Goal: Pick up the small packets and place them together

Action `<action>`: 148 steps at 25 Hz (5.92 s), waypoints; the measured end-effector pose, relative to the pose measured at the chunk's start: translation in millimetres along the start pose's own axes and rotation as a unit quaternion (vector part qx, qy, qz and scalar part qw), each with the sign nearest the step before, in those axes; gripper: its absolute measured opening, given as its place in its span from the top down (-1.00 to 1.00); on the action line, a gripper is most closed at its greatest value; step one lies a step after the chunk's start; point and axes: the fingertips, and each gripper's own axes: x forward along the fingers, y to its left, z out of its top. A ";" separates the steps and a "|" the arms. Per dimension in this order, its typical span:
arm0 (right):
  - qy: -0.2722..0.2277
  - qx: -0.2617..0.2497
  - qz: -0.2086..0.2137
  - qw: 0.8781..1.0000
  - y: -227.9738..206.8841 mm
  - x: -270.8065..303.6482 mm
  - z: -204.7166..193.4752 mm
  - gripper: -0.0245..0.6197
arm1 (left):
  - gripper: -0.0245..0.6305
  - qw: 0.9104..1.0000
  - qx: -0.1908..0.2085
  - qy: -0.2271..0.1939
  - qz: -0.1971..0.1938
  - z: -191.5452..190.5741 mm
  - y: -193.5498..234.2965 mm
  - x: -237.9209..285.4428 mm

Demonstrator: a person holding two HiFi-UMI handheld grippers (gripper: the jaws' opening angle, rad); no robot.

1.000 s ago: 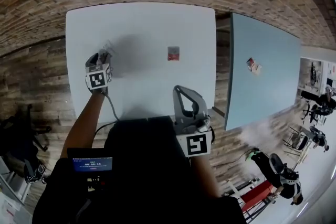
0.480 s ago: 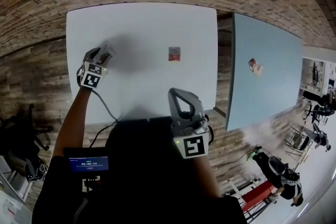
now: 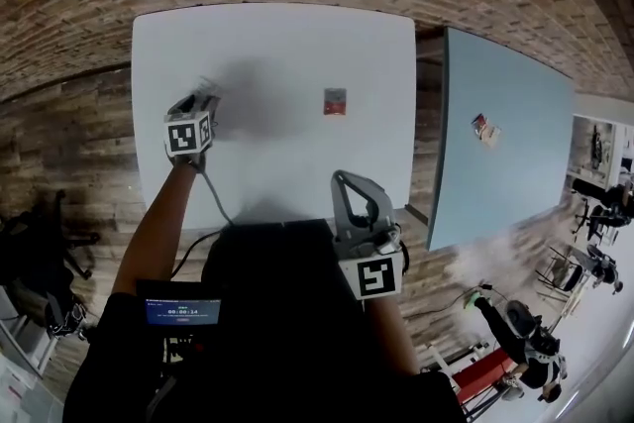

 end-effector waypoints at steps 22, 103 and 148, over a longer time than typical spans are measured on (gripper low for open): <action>-0.004 0.023 0.008 1.000 11.6 -21.8 -13.2 0.91 | 0.33 0.993 0.112 0.003 -0.033 -21.5 4.2 -5.7; -0.050 0.143 -0.051 0.987 -131.2 -103.4 -73.8 0.91 | 0.77 0.976 0.150 -0.108 -0.114 19.3 -222.2 -28.7; -0.153 0.060 0.012 0.986 37.1 -161.1 31.9 0.92 | 0.93 0.870 0.038 -0.481 -0.102 -21.7 -252.0 -408.4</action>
